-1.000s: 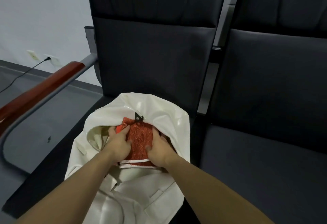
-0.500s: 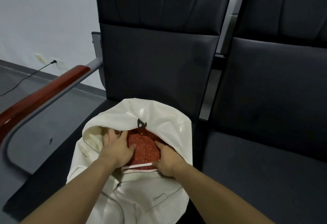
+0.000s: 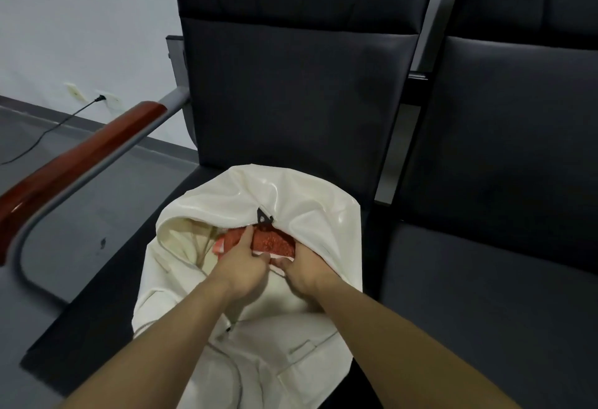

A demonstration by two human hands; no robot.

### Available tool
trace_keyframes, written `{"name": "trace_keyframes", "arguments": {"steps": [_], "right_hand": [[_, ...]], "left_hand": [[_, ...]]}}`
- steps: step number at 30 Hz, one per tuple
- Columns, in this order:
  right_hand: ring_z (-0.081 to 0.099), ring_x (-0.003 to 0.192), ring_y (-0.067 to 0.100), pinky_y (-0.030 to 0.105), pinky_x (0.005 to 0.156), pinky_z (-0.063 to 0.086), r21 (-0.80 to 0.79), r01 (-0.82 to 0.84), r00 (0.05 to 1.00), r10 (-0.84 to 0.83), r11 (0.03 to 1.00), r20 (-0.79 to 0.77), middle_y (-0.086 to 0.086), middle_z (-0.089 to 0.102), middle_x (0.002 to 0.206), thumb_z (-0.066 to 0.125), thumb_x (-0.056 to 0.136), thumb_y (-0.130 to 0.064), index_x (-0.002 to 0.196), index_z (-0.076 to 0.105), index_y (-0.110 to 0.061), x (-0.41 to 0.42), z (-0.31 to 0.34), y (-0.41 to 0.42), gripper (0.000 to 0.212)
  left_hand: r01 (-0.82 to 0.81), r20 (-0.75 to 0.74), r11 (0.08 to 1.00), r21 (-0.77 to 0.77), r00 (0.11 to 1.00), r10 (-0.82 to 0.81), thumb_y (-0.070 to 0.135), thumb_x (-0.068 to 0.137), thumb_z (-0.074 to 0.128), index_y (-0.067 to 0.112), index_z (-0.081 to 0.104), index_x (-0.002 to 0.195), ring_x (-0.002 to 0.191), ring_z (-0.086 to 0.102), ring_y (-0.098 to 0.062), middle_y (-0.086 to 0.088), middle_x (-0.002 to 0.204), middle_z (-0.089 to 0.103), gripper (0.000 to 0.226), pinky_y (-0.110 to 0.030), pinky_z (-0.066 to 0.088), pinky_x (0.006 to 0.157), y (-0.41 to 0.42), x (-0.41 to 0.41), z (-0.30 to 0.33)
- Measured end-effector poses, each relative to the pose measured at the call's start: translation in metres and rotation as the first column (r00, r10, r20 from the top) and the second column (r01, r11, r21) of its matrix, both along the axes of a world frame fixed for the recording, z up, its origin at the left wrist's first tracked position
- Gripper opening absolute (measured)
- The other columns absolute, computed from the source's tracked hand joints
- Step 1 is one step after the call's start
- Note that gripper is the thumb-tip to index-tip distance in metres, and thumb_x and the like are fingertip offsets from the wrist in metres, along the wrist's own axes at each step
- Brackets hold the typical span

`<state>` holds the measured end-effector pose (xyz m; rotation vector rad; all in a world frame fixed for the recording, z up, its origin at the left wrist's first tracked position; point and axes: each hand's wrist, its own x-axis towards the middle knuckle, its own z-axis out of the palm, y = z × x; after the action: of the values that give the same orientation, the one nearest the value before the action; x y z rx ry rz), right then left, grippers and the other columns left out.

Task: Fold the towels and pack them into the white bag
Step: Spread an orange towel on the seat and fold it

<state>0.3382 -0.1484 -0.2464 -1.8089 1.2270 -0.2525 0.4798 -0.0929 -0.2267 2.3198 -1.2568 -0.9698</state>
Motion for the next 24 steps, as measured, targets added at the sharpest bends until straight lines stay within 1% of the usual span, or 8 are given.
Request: {"name": "trace_keyframes", "arguments": {"steps": [2, 3, 9, 13, 16, 19, 21, 24], "right_hand": [[0.047, 0.135, 0.027, 0.013, 0.095, 0.039, 0.080, -0.106, 0.994, 0.109, 0.991, -0.029, 0.012, 0.047, 0.150, 0.052, 0.101, -0.005, 0.153, 0.034, -0.011, -0.009, 0.003, -0.001, 0.055], [0.049, 0.134, 0.028, 0.018, 0.095, 0.041, 0.091, -0.125, 0.991, 0.129, 0.988, -0.032, 0.013, 0.049, 0.149, 0.046, 0.101, 0.000, 0.153, 0.033, -0.010, -0.013, 0.004, -0.002, 0.054], [0.033, 0.145, 0.015, 0.021, 0.119, 0.021, -0.028, -0.091, 0.990, 0.093, 0.996, 0.108, -0.003, 0.037, 0.158, 0.069, 0.093, -0.025, 0.158, 0.027, -0.027, -0.016, 0.017, 0.009, 0.077], [0.027, 0.150, 0.013, 0.041, 0.123, 0.024, -0.064, -0.106, 0.987, 0.113, 0.992, 0.113, -0.013, 0.031, 0.161, 0.053, 0.086, -0.056, 0.155, 0.013, -0.050, -0.024, 0.004, 0.019, 0.080], [0.029, 0.149, 0.015, 0.032, 0.123, 0.023, -0.091, -0.159, 0.985, 0.165, 0.983, 0.060, -0.009, 0.033, 0.160, 0.042, 0.096, -0.052, 0.158, 0.021, -0.039, -0.043, 0.039, 0.036, 0.067], [0.025, 0.148, 0.008, 0.014, 0.114, 0.015, -0.169, -0.217, 0.976, 0.217, 0.961, -0.020, -0.013, 0.028, 0.161, 0.040, 0.107, -0.039, 0.157, 0.031, -0.027, -0.079, 0.078, 0.051, 0.052], [0.021, 0.150, 0.005, 0.021, 0.119, 0.019, -0.277, -0.233, 0.972, 0.217, 0.932, -0.088, -0.016, 0.021, 0.164, 0.036, 0.108, -0.040, 0.157, 0.029, -0.032, -0.115, 0.102, 0.058, 0.050], [0.019, 0.152, 0.009, 0.031, 0.122, 0.024, -0.375, -0.177, 0.971, 0.099, 0.910, -0.220, -0.016, 0.010, 0.167, 0.036, 0.107, -0.044, 0.159, 0.020, -0.034, -0.185, 0.126, 0.062, 0.056]], "left_hand": [[0.026, 0.084, 0.999, 0.022, 0.996, -0.028, 0.039, 0.094, 0.055, 0.038, 0.013, 0.160, 0.143, 0.035, -0.035, -0.013, 0.154, 0.039, 0.078, -0.043, 0.026, 0.120, -0.002, 0.003, -0.002], [0.016, 0.145, 0.998, 0.057, 0.989, -0.024, 0.040, 0.096, 0.053, 0.038, 0.012, 0.160, 0.146, 0.028, -0.038, -0.018, 0.155, 0.033, 0.076, -0.045, 0.021, 0.122, -0.003, 0.003, -0.002], [0.055, 0.329, 0.979, 0.195, 0.937, -0.118, 0.058, 0.099, 0.039, 0.037, 0.007, 0.162, 0.153, 0.004, -0.039, -0.024, 0.161, 0.018, 0.074, -0.048, 0.006, 0.124, 0.011, 0.002, -0.004], [0.082, 0.380, 0.979, 0.187, 0.913, -0.149, 0.060, 0.103, 0.027, 0.032, 0.009, 0.163, 0.150, 0.011, -0.038, -0.018, 0.159, 0.019, 0.068, -0.047, 0.011, 0.124, 0.020, -0.010, 0.020], [0.123, 0.409, 0.976, 0.180, 0.893, -0.188, 0.054, 0.105, 0.027, 0.027, 0.014, 0.163, 0.150, 0.018, -0.032, -0.011, 0.162, 0.021, 0.065, -0.046, 0.016, 0.123, 0.028, -0.025, 0.044], [0.145, 0.437, 0.987, 0.070, 0.885, -0.161, 0.049, 0.106, 0.027, 0.024, 0.040, 0.153, 0.142, 0.038, -0.029, -0.007, 0.156, 0.038, 0.055, -0.046, 0.030, 0.115, 0.032, -0.054, 0.071], [0.180, 0.427, 0.982, -0.050, 0.893, -0.142, 0.048, 0.107, 0.029, 0.022, 0.053, 0.142, 0.134, 0.048, -0.029, -0.007, 0.148, 0.050, 0.050, -0.043, 0.037, 0.108, 0.032, -0.082, 0.088], [0.305, 0.428, 0.947, -0.106, 0.873, -0.233, 0.053, 0.106, 0.027, 0.021, 0.037, 0.157, 0.149, 0.032, -0.026, -0.008, 0.163, 0.033, 0.060, -0.041, 0.027, 0.120, 0.032, -0.141, 0.106]]}}
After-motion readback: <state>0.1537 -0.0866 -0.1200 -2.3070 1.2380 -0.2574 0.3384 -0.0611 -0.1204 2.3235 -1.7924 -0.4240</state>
